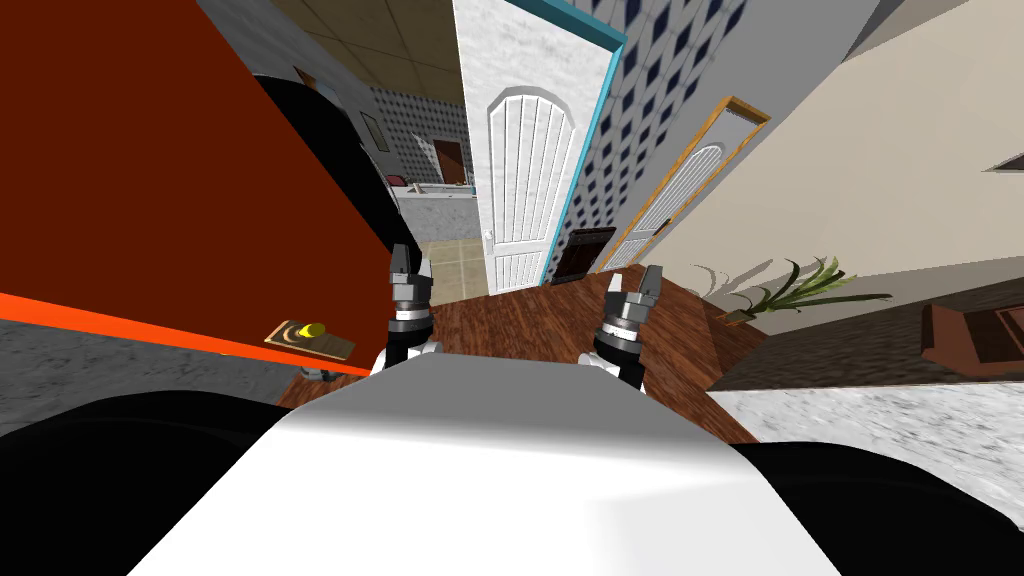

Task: Pull the door open

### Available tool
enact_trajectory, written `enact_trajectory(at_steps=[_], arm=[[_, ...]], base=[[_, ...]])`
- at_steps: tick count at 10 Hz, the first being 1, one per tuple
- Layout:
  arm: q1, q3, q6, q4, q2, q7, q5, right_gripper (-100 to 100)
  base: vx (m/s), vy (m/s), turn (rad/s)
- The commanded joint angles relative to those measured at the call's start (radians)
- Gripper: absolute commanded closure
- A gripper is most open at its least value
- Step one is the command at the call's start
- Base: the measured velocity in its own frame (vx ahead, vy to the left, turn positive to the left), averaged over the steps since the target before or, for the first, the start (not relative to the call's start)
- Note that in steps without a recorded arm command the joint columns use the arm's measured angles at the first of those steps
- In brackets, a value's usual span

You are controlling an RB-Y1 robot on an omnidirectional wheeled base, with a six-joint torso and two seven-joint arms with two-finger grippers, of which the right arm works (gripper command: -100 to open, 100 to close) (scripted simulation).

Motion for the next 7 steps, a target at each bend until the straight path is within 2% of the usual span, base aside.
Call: enact_trajectory(at_steps=[1, 4, 7], arm=[[-0.024, 0.0, 0.001, 0.039, -0.005, -0.002, -0.001, -100], [-0.054, 0.0, 0.003, 0.088, -0.011, -0.005, -0.002, -100], [-0.097, 0.001, 0.005, 0.157, -0.018, -0.01, -0.004, -100]], base=[[0.044, 0.012, 0.033], [0.07, 0.023, 0.038], [0.063, 0.029, 0.041]])
